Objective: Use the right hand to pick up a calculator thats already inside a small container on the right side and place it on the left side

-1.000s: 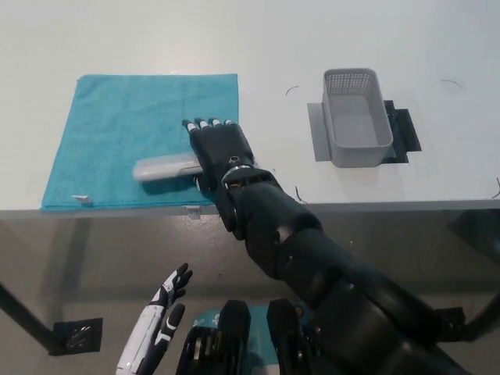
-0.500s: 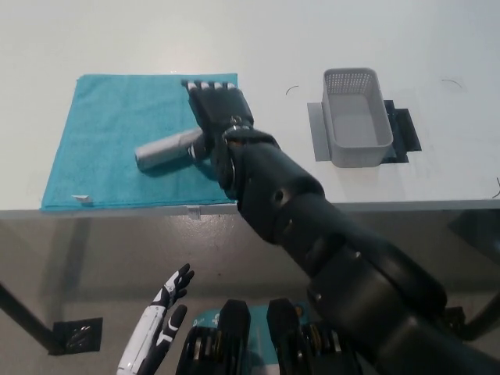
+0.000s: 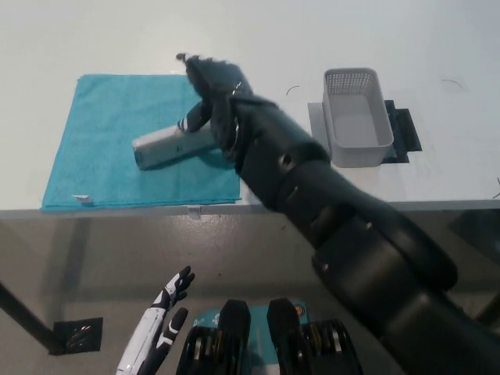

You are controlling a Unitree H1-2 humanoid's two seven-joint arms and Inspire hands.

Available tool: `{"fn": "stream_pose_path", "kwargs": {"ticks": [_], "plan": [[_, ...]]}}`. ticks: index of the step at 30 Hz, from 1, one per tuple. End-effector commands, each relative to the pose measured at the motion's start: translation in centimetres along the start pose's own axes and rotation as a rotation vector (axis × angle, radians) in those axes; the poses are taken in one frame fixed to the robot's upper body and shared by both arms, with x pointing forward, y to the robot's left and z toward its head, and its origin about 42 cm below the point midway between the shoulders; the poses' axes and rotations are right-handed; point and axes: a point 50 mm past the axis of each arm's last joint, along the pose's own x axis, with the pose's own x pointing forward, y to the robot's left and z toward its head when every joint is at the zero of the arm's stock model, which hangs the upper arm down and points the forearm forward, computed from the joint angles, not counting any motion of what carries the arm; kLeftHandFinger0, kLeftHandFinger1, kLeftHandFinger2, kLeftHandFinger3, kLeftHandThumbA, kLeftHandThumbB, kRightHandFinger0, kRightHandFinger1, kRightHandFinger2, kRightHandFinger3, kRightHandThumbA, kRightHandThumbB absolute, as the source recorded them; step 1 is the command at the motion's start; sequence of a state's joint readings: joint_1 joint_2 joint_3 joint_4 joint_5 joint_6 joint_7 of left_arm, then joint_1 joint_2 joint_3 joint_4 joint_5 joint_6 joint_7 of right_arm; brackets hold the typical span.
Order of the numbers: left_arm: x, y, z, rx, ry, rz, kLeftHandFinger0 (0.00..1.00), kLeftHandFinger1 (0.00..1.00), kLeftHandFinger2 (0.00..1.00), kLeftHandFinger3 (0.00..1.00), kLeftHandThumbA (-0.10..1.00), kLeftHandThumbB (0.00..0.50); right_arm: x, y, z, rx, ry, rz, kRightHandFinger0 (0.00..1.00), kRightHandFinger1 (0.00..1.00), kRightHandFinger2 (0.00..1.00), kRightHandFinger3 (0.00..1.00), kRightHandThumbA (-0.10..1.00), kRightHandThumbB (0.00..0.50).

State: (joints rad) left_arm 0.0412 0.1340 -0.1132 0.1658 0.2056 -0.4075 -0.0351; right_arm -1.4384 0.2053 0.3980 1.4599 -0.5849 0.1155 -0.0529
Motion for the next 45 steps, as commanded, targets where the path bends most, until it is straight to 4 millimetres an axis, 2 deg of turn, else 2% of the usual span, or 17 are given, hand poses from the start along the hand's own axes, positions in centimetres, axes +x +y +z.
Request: {"fn": "stream_pose_path", "kwargs": {"ticks": [1, 5, 11, 18, 20, 23, 25, 26, 27, 30, 31, 34, 37, 38, 40, 41, 45], "plan": [[0.3, 0.6, 0.9, 0.01, -0.051, -0.01, 1.0, 1.0, 1.0, 1.0, 0.98, 0.038, 0.1, -4.9, 1.4, 0.032, -0.077, -0.058, 1.0, 1.0, 1.0, 1.0, 0.85, 0.5], [0.3, 0.7, 0.8, 0.016, -0.056, -0.008, 1.0, 1.0, 1.0, 1.0, 0.98, 0.035, 0.1, -6.2, 1.2, 0.028, -0.104, -0.116, 1.0, 1.0, 1.0, 1.0, 0.89, 0.5], [0.0, 0.3, 0.7, 0.011, -0.041, -0.014, 1.0, 1.0, 1.0, 1.0, 0.98, 0.036, -0.2, -10.2, 1.8, 0.038, -0.167, -0.249, 1.0, 1.0, 1.0, 1.0, 1.0, 0.497], [0.1, 0.2, 0.7, 0.017, -0.043, -0.025, 1.0, 1.0, 1.0, 1.0, 0.99, 0.031, -2.6, -14.8, 2.5, 0.209, -0.421, -0.455, 1.0, 1.0, 1.0, 1.0, 1.0, 0.464], [0.1, 0.3, 0.6, 0.014, -0.044, -0.021, 1.0, 1.0, 1.0, 1.0, 0.99, 0.031, -5.0, -15.2, 2.0, 0.209, -0.511, -0.53, 1.0, 1.0, 1.0, 1.0, 1.0, 0.456], [-0.1, 0.6, 0.4, 0.01, -0.042, -0.016, 1.0, 1.0, 1.0, 1.0, 0.99, 0.048, -9.8, -14.8, 0.6, 0.242, -0.639, -0.629, 1.0, 1.0, 1.0, 1.0, 1.0, 0.449], [0.0, 0.6, 0.3, 0.014, -0.047, -0.011, 1.0, 1.0, 1.0, 1.0, 1.0, 0.044, -14.4, -14.2, -0.9, 0.275, -0.735, -0.676, 1.0, 1.0, 1.0, 1.0, 1.0, 0.445], [0.0, 0.7, 0.4, 0.014, -0.047, -0.01, 1.0, 1.0, 1.0, 1.0, 1.0, 0.044, -15.3, -14.1, -1.2, 0.279, -0.742, -0.681, 1.0, 1.0, 1.0, 1.0, 1.0, 0.456], [-0.1, 0.6, 0.3, 0.012, -0.047, -0.006, 1.0, 1.0, 1.0, 1.0, 1.0, 0.045, -17.9, -13.8, -2.1, 0.275, -0.763, -0.7, 1.0, 1.0, 1.0, 1.0, 1.0, 0.443], [0.1, 0.7, 0.2, 0.004, -0.046, 0.003, 1.0, 1.0, 1.0, 1.0, 1.0, 0.039, -22.5, -13.6, -4.0, 0.258, -0.832, -0.75, 1.0, 1.0, 1.0, 1.0, 1.0, 0.41], [0.5, 0.8, 0.2, 0.005, -0.048, 0.008, 1.0, 1.0, 1.0, 1.0, 1.0, 0.049, -25.1, -13.9, -5.4, 0.244, -0.866, -0.801, 1.0, 1.0, 1.0, 1.0, 1.0, 0.412], [1.1, 1.1, 0.2, -0.001, -0.045, 0.013, 1.0, 1.0, 1.0, 1.0, 1.0, 0.06, -30.1, -14.4, -7.8, 0.245, -0.905, -0.932, 1.0, 1.0, 1.0, 1.0, 1.0, 0.47], [1.7, 1.2, 0.4, 0.006, -0.05, 0.013, 1.0, 1.0, 1.0, 1.0, 1.0, 0.05, -32.8, -14.7, -8.8, 0.274, -0.967, -1.014, 1.0, 1.0, 1.0, 1.0, 1.0, 0.458], [2.0, 1.2, 0.4, 0.009, -0.052, 0.014, 1.0, 1.0, 1.0, 1.0, 1.0, 0.048, -34.1, -14.6, -9.4, 0.299, -1.015, -1.04, 1.0, 1.0, 1.0, 1.0, 1.0, 0.422], [2.4, 1.3, 0.4, 0.006, -0.056, 0.014, 1.0, 1.0, 1.0, 1.0, 1.0, 0.047, -35.7, -14.4, -10.0, 0.3, -1.037, -1.061, 1.0, 1.0, 1.0, 1.0, 1.0, 0.427], [2.6, 1.2, 0.5, 0.007, -0.059, 0.015, 1.0, 1.0, 1.0, 1.0, 1.0, 0.04, -36.5, -14.1, -9.9, 0.301, -1.021, -1.085, 1.0, 1.0, 1.0, 1.0, 1.0, 0.461], [3.5, 1.3, 0.6, 0.017, -0.066, 0.021, 1.0, 1.0, 1.0, 1.0, 1.0, 0.051, -40.0, -12.1, -10.0, 0.357, -1.075, -1.06, 1.0, 1.0, 1.0, 1.0, 1.0, 0.4]]}}
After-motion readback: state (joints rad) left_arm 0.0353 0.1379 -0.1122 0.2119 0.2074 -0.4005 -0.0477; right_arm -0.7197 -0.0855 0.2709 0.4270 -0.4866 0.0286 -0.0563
